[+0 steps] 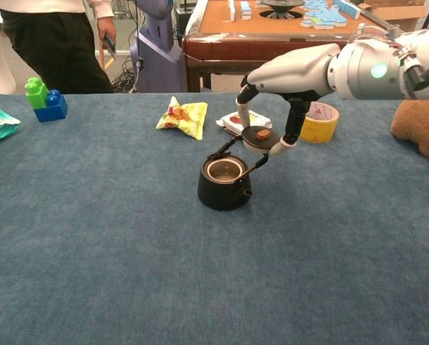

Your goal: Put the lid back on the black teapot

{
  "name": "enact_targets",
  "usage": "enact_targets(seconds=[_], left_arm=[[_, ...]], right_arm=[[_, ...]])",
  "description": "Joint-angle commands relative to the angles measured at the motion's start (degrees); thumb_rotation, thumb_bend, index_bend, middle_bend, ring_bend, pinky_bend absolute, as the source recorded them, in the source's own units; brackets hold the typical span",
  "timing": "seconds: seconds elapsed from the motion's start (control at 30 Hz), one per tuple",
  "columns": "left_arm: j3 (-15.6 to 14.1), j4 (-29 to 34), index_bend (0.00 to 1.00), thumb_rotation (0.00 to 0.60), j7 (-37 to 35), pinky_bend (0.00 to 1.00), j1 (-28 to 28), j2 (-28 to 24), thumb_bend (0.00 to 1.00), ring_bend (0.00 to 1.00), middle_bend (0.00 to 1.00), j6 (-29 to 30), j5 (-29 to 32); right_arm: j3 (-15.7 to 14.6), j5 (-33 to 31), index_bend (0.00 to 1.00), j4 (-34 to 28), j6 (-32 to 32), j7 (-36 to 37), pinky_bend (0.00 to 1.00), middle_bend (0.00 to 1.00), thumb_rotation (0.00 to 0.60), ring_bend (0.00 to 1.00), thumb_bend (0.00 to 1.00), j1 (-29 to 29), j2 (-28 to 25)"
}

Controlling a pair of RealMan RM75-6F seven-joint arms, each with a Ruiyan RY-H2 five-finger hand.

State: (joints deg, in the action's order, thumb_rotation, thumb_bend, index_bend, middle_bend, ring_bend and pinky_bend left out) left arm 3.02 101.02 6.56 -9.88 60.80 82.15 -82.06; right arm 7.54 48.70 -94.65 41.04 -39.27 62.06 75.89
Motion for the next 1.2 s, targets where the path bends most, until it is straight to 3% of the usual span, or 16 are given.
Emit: enact_targets(seconds=[0.03, 0.3, 0.93, 1.2], left_arm=[[0.02, 0.05, 0.11, 0.6, -0.01, 0.0, 0.06, -0.01, 0.36, 0.0, 0.02, 0.03, -0.1], [-0.16, -0.11, 0.11, 0.6, -0.54, 0.0, 0.51, -0.07, 0.36, 0.0, 0.02, 0.11, -0.43], [-0.31, -0.72, 0.11, 0.6, -1.96, 0.0, 1.12, -0.35, 0.36, 0.0, 0.02, 0.1, -1.11], [-0.27, -1.23, 0.11, 0.6, -2.64, 0.0, 1.23, -0.32, 0.36, 0.0, 0.02, -0.06, -1.22]], right_arm=[[-1.06, -1.79, 0.47, 1.44, 0.43, -2.41, 0.0, 0.24, 0.6, 0.0, 0.34, 2.08, 1.95], [-3.23, -3.47, 0.47, 3.93, 3.09, -6.33, 0.0, 0.24, 0.6, 0.0, 0.34, 4.86, 6.05], [-4.17, -3.0, 0.47, 9.33, 3.73, -6.52, 0.0, 0.19, 0.6, 0.0, 0.34, 7.21, 11.22], [-4.53, -4.81, 0.36, 9.91, 3.18, -7.25, 0.0, 0.17, 0.6, 0.0, 0.34, 8.43, 12.09]])
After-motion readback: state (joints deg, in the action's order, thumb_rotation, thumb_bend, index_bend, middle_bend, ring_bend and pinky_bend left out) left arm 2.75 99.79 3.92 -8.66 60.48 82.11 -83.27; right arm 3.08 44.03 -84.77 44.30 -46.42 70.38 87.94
